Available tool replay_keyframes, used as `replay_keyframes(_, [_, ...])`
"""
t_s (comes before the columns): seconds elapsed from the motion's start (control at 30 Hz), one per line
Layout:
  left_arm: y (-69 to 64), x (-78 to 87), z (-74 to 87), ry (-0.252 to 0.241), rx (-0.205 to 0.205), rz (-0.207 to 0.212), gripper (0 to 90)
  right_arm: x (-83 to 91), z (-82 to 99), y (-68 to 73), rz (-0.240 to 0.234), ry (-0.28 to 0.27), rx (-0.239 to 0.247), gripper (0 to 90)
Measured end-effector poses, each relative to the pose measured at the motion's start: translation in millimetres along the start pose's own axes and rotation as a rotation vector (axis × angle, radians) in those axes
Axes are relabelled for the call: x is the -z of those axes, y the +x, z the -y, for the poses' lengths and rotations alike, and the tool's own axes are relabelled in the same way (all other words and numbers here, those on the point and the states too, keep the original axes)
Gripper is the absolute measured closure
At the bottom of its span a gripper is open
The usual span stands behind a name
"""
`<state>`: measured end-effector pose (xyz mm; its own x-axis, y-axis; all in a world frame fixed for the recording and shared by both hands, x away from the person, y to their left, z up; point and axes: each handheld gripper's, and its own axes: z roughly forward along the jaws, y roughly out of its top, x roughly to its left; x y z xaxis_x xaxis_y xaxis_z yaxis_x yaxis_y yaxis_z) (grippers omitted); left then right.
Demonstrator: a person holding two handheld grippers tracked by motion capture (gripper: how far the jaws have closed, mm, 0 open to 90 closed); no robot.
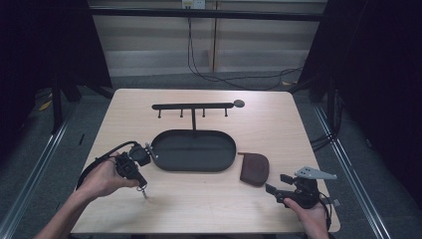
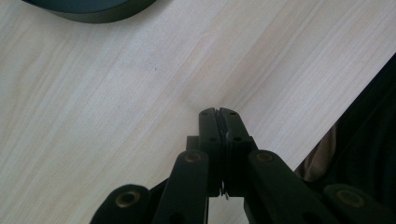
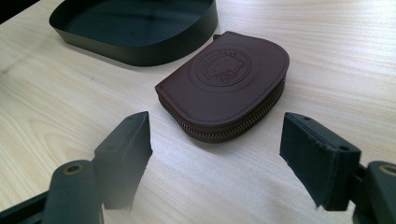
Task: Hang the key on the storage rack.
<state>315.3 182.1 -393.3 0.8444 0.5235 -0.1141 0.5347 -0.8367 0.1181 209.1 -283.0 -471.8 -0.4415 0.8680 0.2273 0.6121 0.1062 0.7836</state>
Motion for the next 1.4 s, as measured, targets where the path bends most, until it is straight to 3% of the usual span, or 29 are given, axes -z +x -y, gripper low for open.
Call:
replay_keyframes(0.3, [3.6,10.9,-0.2,0.005,0.009,-0.002,89.2,-0.2,0.0,0.1,-0.001,0.003,0.0,24.5])
replay_keyframes(0.4, [3.5,13.4,-0.6,0.015,-0.01,0.005,89.2,-0.2,0.0,0.0,-0.001,0.003,-0.001,24.4])
replay_keyframes(0.9, [10.5,37.1,-5.3,-0.014,0.019,-0.025,89.2,-1.3,-0.2,-0.6,-0.003,0.006,0.001,24.2])
replay_keyframes(1.4, [13.8,55.1,-14.2,-0.022,0.016,-0.054,89.3,-0.6,0.0,-0.2,-0.003,0.006,-0.001,24.1])
